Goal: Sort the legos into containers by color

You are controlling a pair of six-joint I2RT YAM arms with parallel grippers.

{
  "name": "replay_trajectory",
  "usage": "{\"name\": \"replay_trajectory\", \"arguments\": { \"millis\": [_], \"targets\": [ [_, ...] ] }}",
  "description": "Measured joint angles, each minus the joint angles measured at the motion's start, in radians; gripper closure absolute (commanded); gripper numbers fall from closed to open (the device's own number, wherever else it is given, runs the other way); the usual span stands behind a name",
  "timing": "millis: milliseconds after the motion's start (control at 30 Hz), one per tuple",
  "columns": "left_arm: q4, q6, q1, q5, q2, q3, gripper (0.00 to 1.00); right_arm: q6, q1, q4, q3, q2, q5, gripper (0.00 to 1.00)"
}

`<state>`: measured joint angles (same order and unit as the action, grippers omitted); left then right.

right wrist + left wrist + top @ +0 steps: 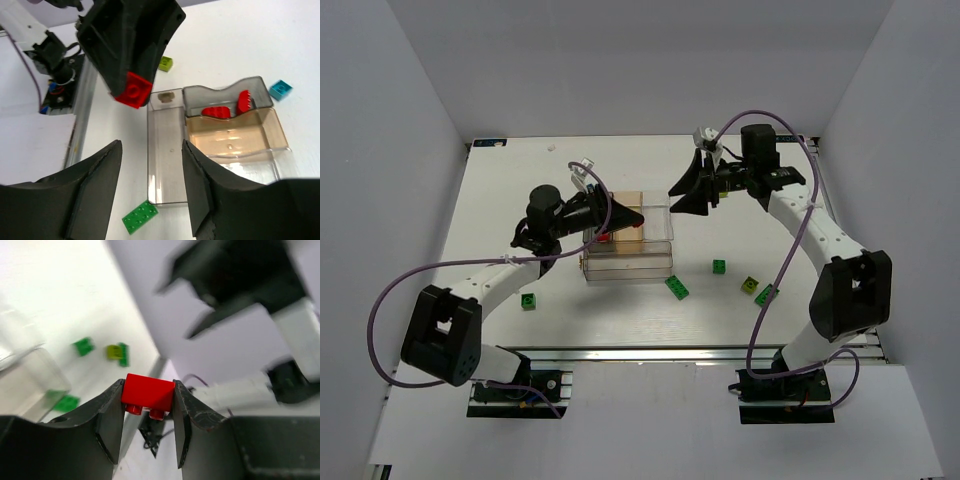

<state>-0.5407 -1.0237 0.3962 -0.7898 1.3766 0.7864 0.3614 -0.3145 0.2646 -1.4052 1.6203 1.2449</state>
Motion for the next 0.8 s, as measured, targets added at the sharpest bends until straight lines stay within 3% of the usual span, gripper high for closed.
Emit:
{"name": "replay_trajectory", "arguments": {
  "millis": [200,400,567,633,667,800],
  "targets": [
    [0.489,0.210,-0.031,0.310,0.067,0.210,0.81,0.039,0.011,0.019,0.047,-0.042,-0.097,0.44],
    [0.792,0.338,-0.046,0.668,0.232,0.443,0.83,0.077,0.013,0.054,0.137,-0.103,-0.174,0.44],
    [0.984,0.397,-0.047,0.861,0.388,0.587,0.82,0.079,0.015,0.063,0.175,-0.118,-0.264,0.43],
    [1.035,0.414,-0.047,0.907,0.433,0.613,0.76,0.076,0.018,0.067,0.188,-0.119,-0.303,0.42],
    [1.059,0.421,-0.047,0.923,0.449,0.622,0.62,0.075,0.019,0.070,0.194,-0.119,-0.320,0.40],
    [1.131,0.442,-0.047,0.961,0.496,0.657,0.29,0.069,0.025,0.088,0.203,-0.119,-0.390,0.37]
  ]
}}
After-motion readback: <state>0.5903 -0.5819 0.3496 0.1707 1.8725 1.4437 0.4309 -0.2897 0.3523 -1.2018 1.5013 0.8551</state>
